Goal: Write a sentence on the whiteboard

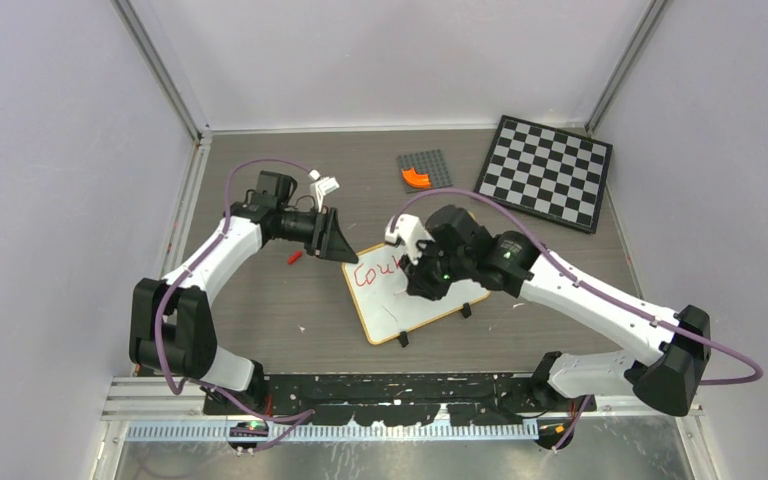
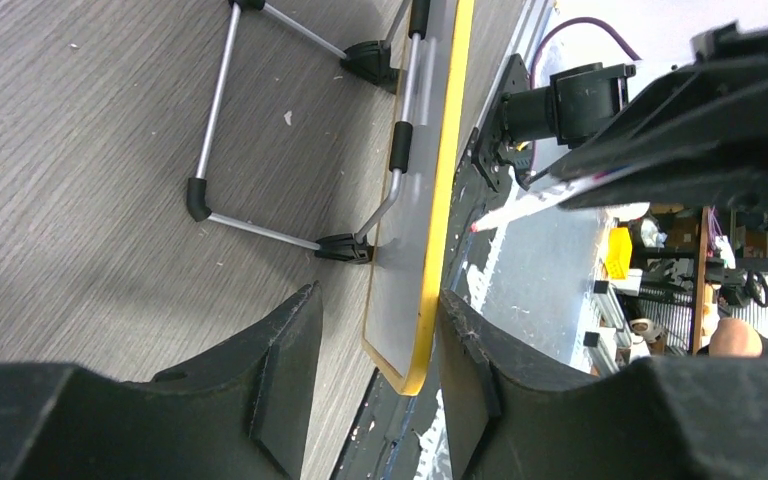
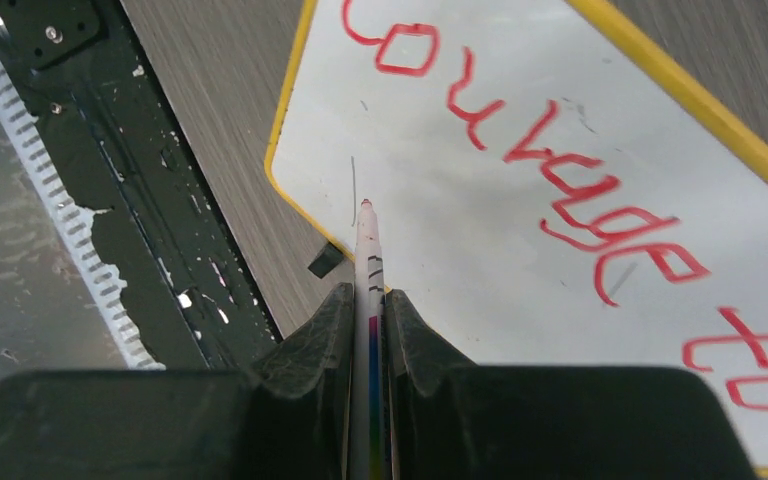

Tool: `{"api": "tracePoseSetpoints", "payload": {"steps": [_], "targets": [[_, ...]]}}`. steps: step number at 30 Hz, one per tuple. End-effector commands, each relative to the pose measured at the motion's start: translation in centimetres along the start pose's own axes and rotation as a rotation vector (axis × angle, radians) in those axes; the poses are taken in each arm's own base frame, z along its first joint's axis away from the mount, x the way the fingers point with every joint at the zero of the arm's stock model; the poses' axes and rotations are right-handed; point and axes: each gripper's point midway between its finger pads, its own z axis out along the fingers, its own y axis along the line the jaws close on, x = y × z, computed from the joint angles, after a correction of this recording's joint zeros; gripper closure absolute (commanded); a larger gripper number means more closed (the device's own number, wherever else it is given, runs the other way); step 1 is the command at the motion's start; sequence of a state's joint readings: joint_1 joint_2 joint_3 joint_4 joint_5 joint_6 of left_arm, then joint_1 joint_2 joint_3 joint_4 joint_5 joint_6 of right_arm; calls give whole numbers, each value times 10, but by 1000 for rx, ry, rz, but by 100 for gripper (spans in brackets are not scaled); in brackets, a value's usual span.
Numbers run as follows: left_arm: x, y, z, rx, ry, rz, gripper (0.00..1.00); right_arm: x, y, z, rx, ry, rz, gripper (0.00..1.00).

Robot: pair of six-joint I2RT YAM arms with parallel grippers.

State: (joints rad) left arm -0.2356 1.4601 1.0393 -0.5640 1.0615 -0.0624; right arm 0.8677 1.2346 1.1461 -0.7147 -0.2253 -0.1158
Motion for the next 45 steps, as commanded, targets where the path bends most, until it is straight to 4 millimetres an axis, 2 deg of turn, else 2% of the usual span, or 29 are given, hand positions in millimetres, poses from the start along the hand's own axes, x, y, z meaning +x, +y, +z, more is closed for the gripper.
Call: {"api": "tracePoseSetpoints", "payload": {"steps": [1,8,17,21,25,33,39,45], "targets": [[-2,-4,0,11,4,40,54,-22,2,10,60,-95,-117,100],[-1,-3,6,6,45,29,60,-27,6,15,71,-137,-176,100],[2,5,14,0,65,-36,90,-9,10,27,112,-137,-286,100],[3,8,14,-14,63,-38,98,-7,18,28,95,-151,-320,100],[3,9,15,-19,63,-40,99,-5,28,30,74,-160,-371,100],[5,11,16,-22,67,-40,100,-1,21,32,134,-162,-402,100],[5,12,16,-23,69,-45,100,-6,16,32,168,-174,-406,100],[4,13,16,-25,68,-44,100,6,18,37,148,-138,-424,100]]}}
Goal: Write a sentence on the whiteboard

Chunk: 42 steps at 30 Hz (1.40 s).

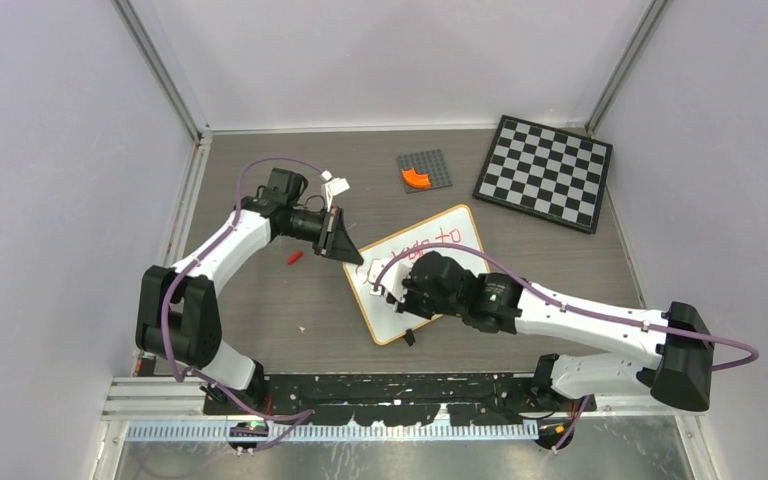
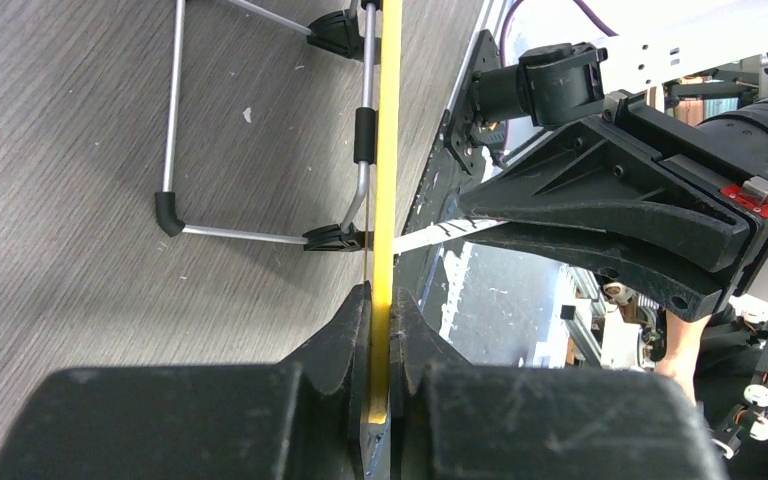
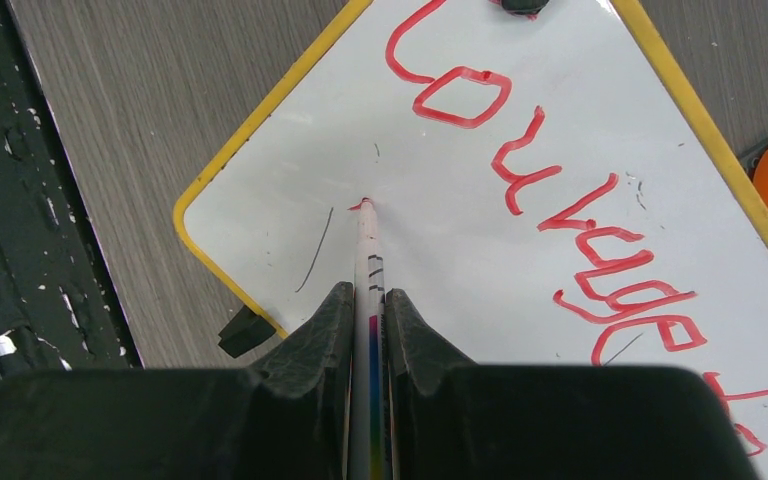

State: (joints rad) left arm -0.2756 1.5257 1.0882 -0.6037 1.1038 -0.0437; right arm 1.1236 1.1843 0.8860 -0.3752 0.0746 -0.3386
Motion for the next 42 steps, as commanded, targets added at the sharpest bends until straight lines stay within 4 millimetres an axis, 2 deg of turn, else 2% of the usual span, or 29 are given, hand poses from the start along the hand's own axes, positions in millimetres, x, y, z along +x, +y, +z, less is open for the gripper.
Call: {"api": "tracePoseSetpoints", "payload": {"steps": [1,10,17,29,38,42], "targets": [[3,21,2,-87,11,-34,100,-5,-2,-3,18,-35,-21,100],[3,22,3,-90,15,-32,100,16,22,-3,-82,18,-74,100],[4,24,3,-91,18,-36,100,15,30,-5,-110,17,-98,100],[4,23,3,-91,17,-35,100,-8,10,-5,-13,-35,-68,100],[4,24,3,-93,18,-35,100,-14,1,-8,28,-52,-71,100],[5,24,3,-94,21,-40,100,-11,-4,-8,55,-40,-80,100]]}}
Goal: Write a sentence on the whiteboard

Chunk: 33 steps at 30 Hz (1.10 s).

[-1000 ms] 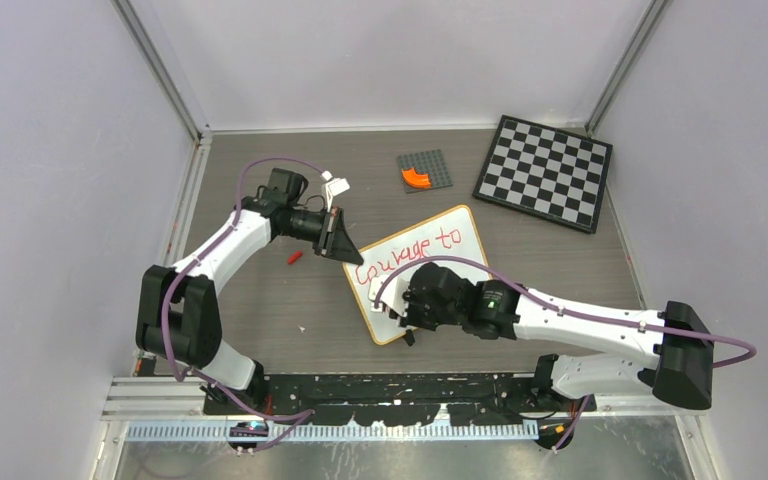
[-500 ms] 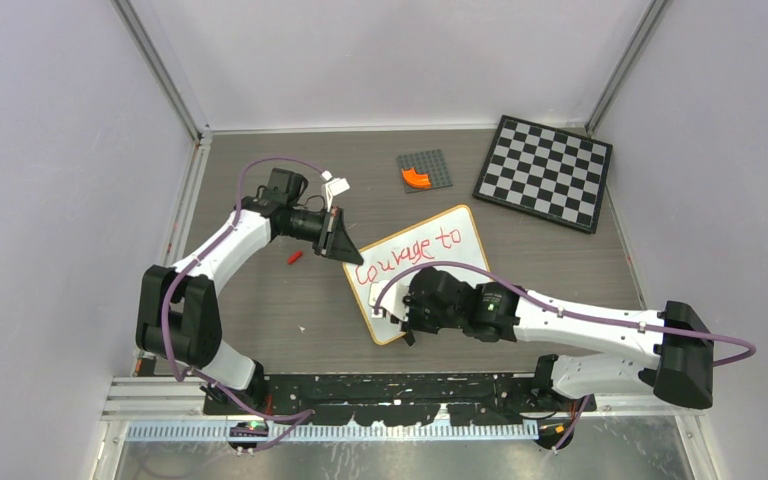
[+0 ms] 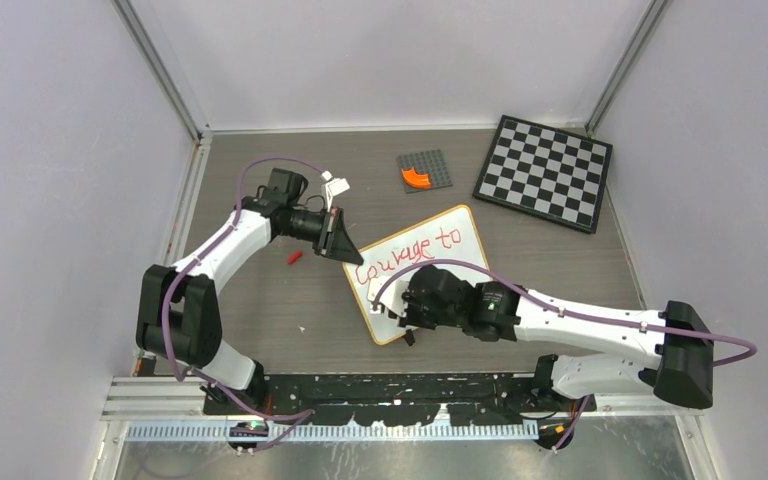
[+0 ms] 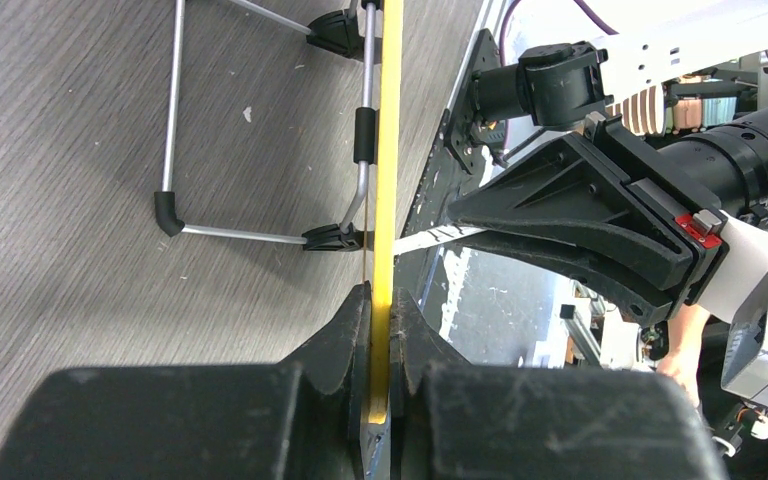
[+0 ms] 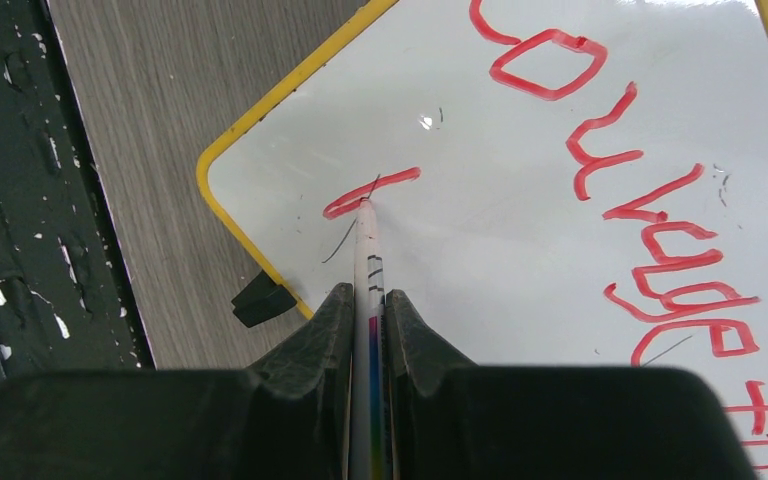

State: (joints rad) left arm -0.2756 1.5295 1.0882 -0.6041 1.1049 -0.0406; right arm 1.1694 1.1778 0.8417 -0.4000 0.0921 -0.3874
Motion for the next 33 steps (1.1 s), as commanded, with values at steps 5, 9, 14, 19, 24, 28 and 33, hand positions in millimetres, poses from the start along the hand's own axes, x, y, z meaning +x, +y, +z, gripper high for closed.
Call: {"api": "tracePoseSetpoints", "payload": {"steps": [5,9,14,19,24,28,33], "targets": [[4,23,2,-97,18,-37,100,-17,-28,-18,122,-68,1,100],[4,23,3,-96,21,-40,100,-5,-21,-20,95,-38,-5,100],[3,24,3,-98,20,-38,100,7,-2,-16,5,-4,-8,100],[4,23,2,-99,18,-39,100,6,3,-11,-26,3,-10,100],[5,24,2,-99,20,-36,100,-7,-2,-15,-13,-32,3,100],[5,24,3,-97,22,-40,100,-21,-6,-21,-11,-59,16,100],[4,23,2,-97,18,-34,100,-26,-7,-19,-11,-72,21,100]]}}
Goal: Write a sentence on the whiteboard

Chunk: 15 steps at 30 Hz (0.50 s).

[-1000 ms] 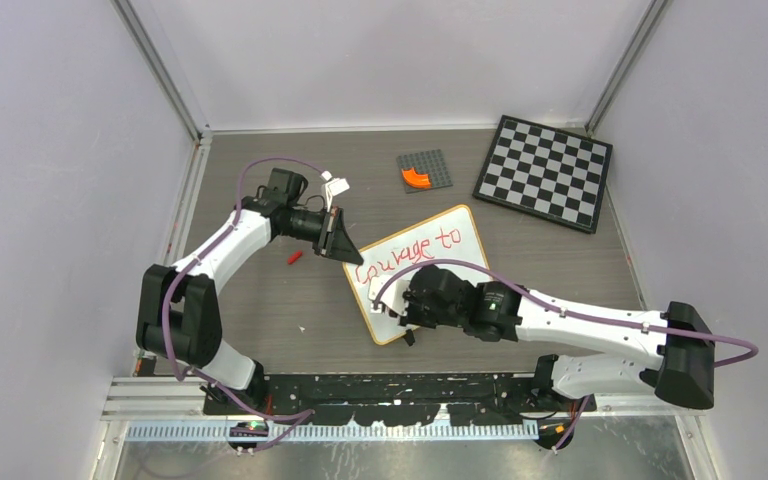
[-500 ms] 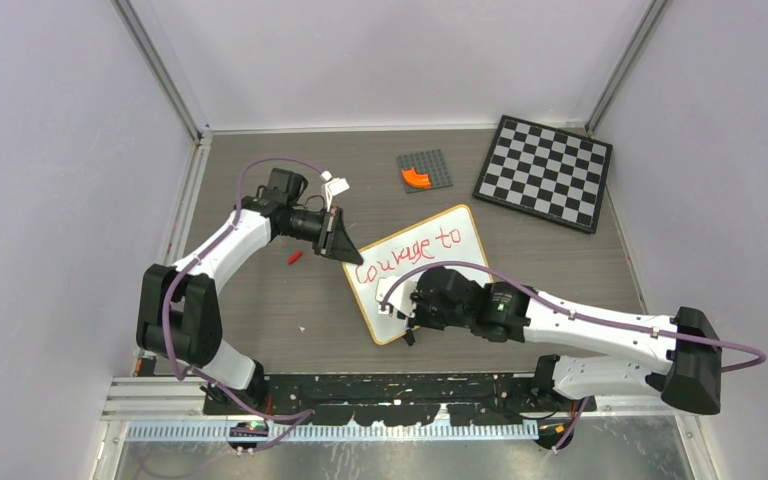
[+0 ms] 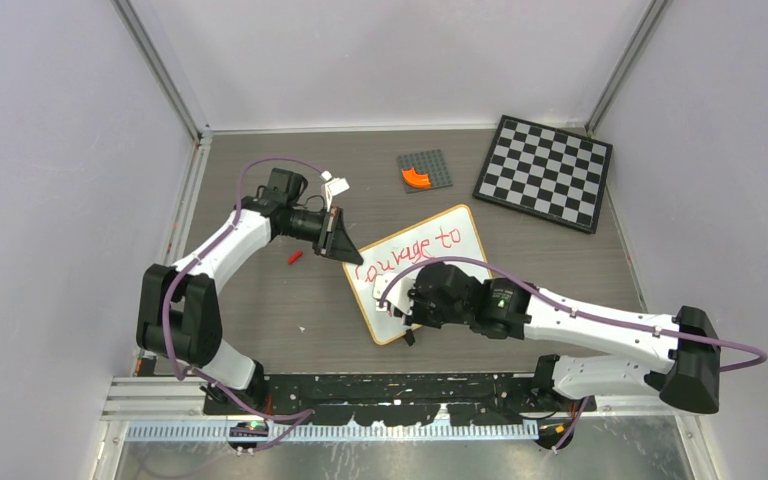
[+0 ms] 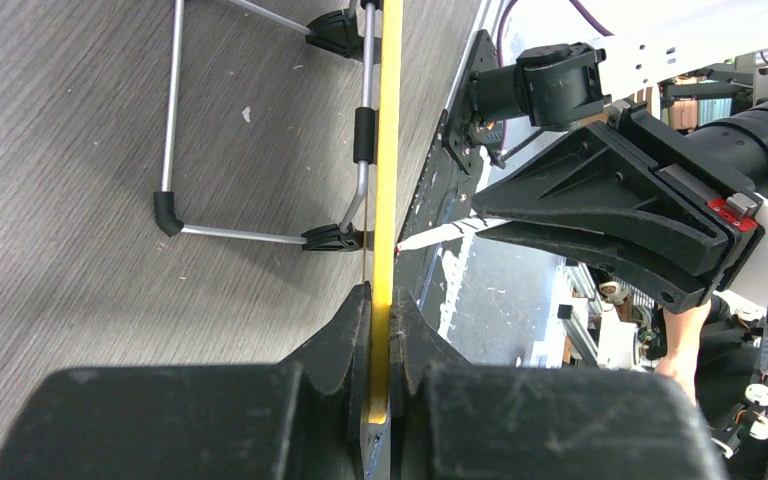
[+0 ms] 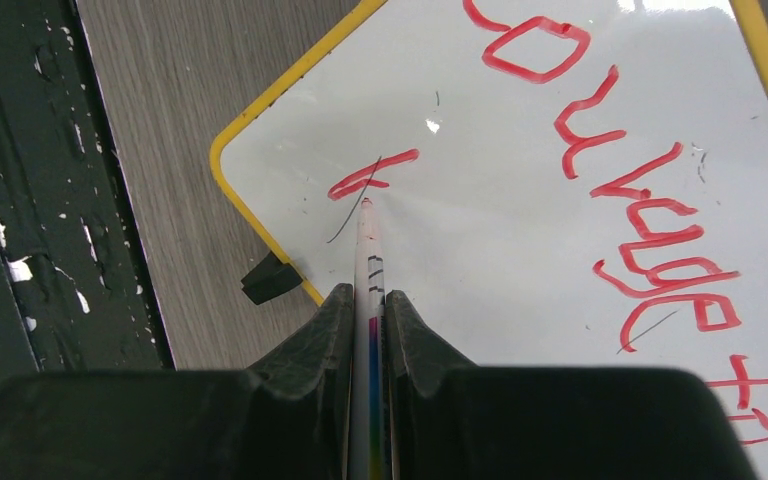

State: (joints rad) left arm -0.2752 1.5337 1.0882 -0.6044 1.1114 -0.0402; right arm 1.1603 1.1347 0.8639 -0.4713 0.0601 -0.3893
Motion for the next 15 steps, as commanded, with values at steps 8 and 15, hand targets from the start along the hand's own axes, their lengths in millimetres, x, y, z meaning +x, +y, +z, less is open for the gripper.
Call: {"api": "tracePoseSetpoints", "payload": {"steps": [8,15], "targets": [[3,22,1,-102,17,-33,100,-27,-14,5,48,-65,13,100],[4,23,1,-103,20,-35,100,-25,-23,13,101,-46,13,100]]}}
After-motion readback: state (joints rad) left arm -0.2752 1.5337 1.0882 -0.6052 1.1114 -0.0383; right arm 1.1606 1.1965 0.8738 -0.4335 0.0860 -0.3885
